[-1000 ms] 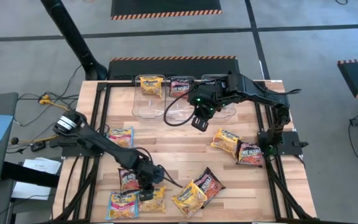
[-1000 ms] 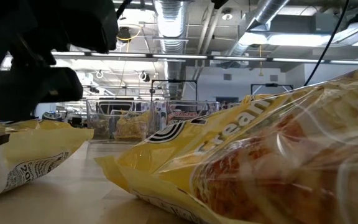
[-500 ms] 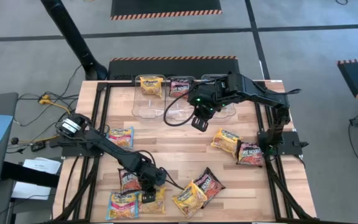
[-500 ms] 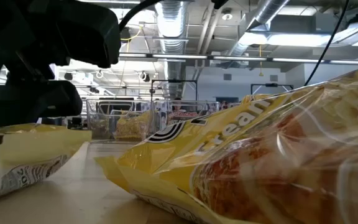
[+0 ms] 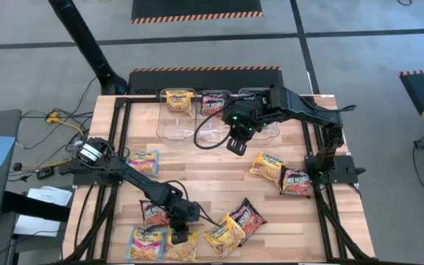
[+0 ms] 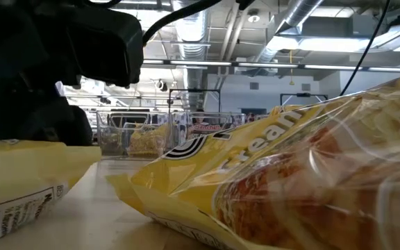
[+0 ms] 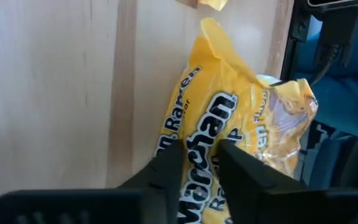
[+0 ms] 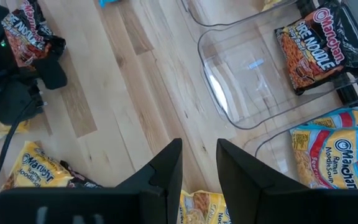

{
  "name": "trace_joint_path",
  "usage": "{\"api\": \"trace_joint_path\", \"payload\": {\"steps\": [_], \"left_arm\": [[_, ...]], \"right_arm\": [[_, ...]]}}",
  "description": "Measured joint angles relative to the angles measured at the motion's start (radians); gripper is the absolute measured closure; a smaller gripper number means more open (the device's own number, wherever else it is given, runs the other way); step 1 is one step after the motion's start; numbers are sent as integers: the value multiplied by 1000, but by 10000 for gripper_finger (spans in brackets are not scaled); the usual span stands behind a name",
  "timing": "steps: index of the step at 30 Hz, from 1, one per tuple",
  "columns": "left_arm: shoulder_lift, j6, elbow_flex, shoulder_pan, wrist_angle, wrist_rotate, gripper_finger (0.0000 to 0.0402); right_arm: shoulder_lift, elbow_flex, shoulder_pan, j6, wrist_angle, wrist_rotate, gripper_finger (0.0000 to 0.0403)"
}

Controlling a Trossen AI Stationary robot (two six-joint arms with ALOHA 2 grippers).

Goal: Sort Maruchan noodles
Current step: Put the yellow noodle pack in the left transparent bin

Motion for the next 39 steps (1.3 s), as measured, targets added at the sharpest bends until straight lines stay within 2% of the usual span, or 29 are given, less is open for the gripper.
{"api": "trace_joint_path", "payload": {"steps": [4,6,13,26,34,39], "left_arm": [[0,29,-1,2,4,-1,384],[0,37,-1,6,4,0,395],[-26,69,-3,34,-2,2,401],[-221,197,-4,107,-76,-12,401],[-315,296,-4,158,-278,-154,401],[-336,362,-4,189,-286,-184,401]], "right_arm": [[0,0,0,0,4,0,278],[0,0,0,0,6,0,278],[0,0,0,11,7,0,278],[0,0,-6,18,8,0,278],[0,0,-29,19,31,0,278],[0,0,-31,19,43,0,278]]}}
